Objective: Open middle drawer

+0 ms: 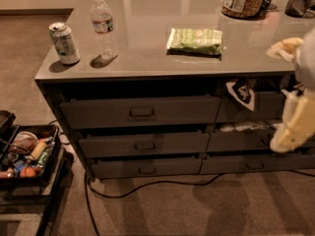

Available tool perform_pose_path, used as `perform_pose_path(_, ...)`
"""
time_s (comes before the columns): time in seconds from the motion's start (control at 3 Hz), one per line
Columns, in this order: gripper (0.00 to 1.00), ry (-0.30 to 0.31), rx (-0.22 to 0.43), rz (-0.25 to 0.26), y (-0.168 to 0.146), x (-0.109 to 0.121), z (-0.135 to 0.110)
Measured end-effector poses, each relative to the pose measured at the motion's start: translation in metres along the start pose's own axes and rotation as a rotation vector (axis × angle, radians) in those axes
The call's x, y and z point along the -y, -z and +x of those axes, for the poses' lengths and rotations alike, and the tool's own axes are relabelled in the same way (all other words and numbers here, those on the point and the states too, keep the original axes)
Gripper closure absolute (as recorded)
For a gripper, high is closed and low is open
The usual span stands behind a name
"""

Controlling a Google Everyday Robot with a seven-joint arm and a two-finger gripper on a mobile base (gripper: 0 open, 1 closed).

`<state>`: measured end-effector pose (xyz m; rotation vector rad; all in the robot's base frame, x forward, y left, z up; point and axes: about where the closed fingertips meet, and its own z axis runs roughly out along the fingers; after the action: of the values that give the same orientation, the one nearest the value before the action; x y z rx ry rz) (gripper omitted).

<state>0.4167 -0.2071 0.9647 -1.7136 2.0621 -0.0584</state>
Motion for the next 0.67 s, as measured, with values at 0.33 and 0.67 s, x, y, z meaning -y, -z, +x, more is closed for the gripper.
perform_pose_path(0.33,0.0,0.046,0.159,0.014,-0.039,-0.022,-0.01)
perform_pose_path(0.67,0.0,0.146,0.333,0.051,-0.077,-0.019,-0.056)
